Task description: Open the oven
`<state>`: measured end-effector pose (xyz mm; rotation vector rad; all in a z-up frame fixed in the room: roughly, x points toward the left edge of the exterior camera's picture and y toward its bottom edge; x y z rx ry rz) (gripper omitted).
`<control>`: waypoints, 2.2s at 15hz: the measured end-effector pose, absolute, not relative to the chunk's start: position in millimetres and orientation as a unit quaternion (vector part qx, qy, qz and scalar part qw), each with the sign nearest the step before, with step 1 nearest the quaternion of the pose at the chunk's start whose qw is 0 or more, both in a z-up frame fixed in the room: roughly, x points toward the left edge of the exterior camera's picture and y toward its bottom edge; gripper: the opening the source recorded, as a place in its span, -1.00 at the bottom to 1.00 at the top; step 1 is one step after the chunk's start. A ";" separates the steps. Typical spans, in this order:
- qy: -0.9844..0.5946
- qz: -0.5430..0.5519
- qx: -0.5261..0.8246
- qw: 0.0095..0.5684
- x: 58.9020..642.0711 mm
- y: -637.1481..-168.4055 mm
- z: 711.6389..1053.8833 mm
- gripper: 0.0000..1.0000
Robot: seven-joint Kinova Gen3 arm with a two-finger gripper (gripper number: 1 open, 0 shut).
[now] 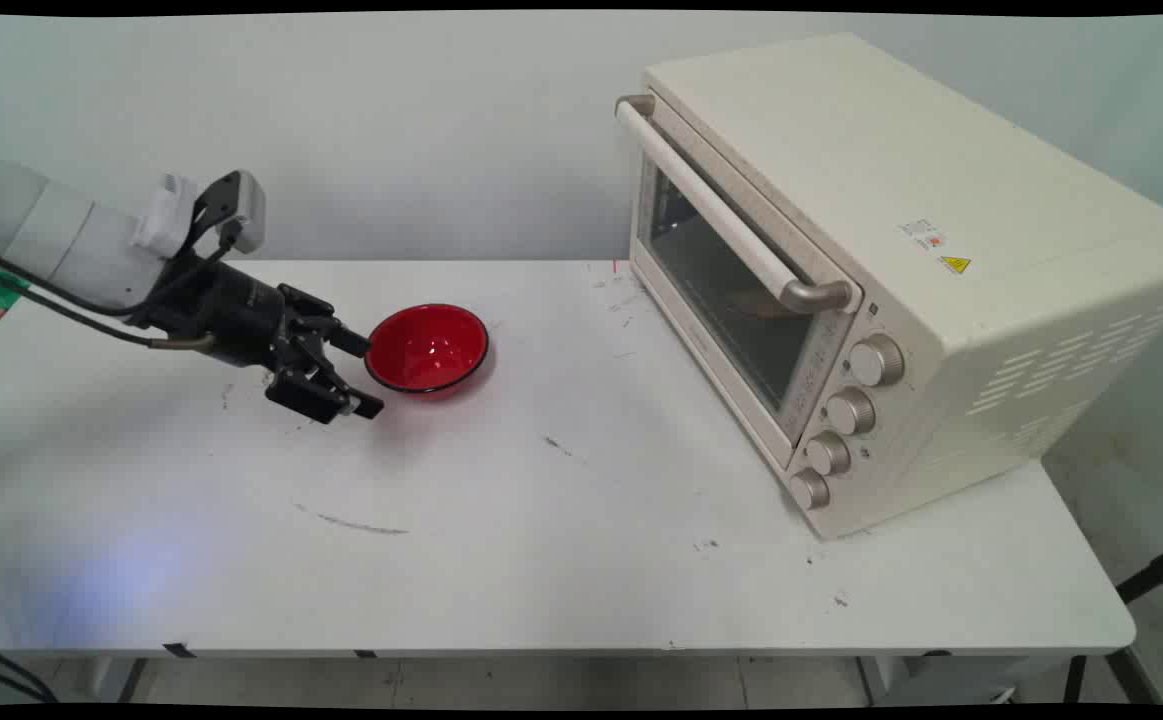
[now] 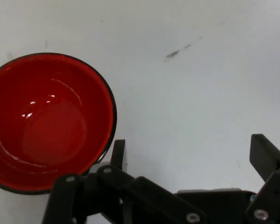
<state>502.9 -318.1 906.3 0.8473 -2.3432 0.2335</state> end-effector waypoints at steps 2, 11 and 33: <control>-0.888 0.089 0.325 0.312 500.7 -320.4 907.1 1.00; -0.890 0.082 0.329 0.307 469.5 -347.1 934.0 1.00; -0.883 0.119 0.317 0.325 275.7 -511.9 1067.2 1.00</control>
